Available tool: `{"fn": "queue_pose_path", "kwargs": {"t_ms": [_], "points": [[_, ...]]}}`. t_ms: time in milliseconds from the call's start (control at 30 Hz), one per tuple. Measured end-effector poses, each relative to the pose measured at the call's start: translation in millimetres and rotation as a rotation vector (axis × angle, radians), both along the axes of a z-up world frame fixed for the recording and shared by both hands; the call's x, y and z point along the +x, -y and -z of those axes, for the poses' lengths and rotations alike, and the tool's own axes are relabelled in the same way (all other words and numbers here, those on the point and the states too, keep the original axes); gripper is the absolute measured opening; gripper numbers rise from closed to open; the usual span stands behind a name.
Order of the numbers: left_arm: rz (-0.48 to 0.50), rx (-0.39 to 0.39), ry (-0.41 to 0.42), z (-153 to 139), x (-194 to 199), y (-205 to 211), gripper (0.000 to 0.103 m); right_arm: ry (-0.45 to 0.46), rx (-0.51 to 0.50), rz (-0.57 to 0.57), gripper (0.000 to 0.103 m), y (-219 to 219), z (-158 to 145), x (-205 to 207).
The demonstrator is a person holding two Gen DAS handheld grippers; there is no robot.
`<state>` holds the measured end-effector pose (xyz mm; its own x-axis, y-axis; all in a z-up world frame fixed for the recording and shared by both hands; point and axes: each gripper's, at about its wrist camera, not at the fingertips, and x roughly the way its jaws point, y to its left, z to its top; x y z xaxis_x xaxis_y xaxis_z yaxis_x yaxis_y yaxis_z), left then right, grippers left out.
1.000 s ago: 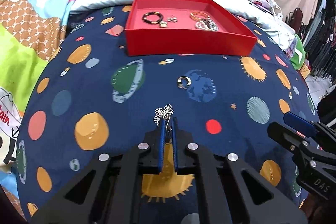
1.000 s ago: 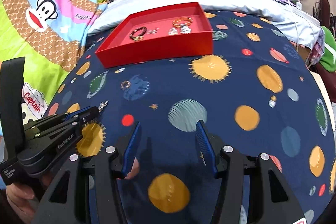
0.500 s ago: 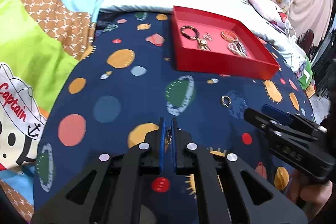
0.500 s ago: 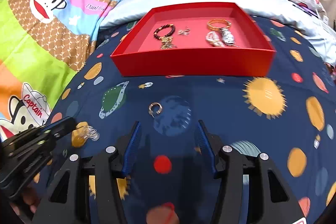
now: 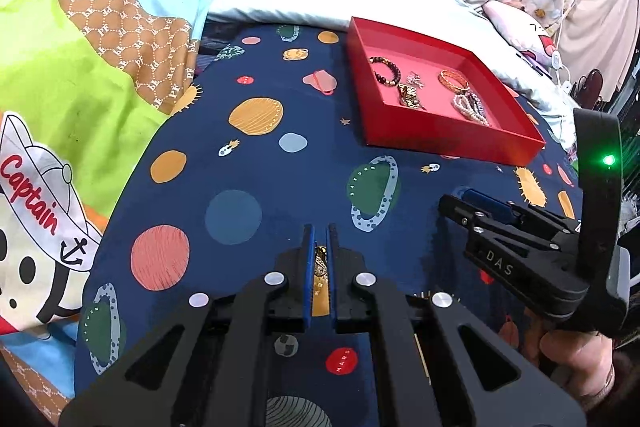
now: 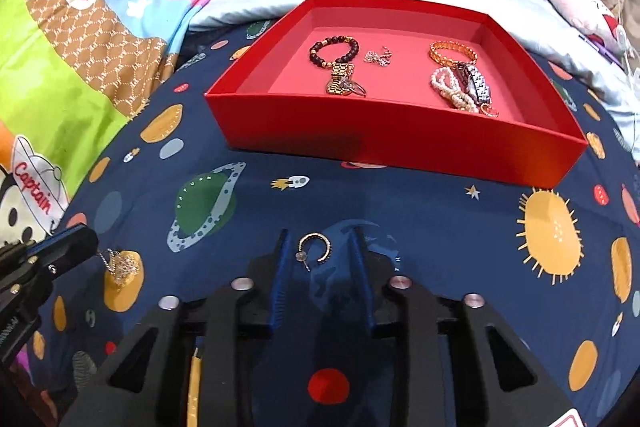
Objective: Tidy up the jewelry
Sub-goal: 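Grasp the small silver ring with the right tool while the left tool holds the earring, then carry both pieces into the red tray and open both tools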
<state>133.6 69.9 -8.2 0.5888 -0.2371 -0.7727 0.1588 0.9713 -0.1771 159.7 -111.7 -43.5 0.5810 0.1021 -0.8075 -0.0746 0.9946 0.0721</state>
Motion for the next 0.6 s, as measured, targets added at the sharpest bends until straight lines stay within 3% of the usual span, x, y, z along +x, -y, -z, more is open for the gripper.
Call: {"fn": "queue_pose_path", "kwargs": {"t_ms": [67,367,600], "points": [[0.002,-0.002,0.001,0,1,1,0.004,0.001,-0.002,0.0,0.017,1,0,-1],[0.007,-0.005,0.004,-2,-1,4,0.004,0.004,0.019,0.004,0.016,6,-3,-7],[0.032,-0.016,0.023,-16,-2,14,0.004,0.057,0.055,0.017,0.016,21,-31,-23]]}}
